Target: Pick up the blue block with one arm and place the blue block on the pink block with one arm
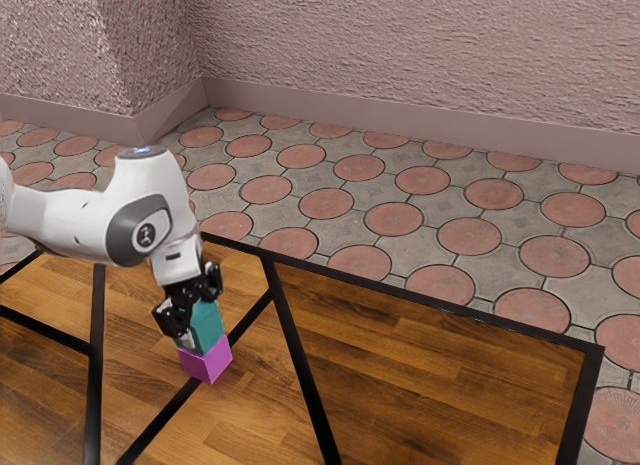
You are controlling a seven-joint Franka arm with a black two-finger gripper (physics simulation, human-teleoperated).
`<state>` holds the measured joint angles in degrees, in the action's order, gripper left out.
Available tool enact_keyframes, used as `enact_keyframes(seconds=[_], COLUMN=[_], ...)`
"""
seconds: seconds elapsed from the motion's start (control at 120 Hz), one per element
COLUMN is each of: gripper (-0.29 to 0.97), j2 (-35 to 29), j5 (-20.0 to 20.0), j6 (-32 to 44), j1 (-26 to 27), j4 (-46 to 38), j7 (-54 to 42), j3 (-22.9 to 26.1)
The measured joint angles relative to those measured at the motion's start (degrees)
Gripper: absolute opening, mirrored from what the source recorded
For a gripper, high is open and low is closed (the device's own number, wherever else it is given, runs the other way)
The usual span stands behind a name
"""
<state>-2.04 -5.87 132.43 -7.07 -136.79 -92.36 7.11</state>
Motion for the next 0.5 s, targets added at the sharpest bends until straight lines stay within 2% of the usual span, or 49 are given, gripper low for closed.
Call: enact_keyframes(seconds=[0.2, 0.5], gripper=[0.56, 0.65], j2=[0.8, 0.5], j5=[0.1, 0.2], j6=[-0.2, -0.3], j1=[-0.2, -0.8], j4=[0.1, 0.1], j7=[-1.3, -2.6], j3=[0.0, 0.0])
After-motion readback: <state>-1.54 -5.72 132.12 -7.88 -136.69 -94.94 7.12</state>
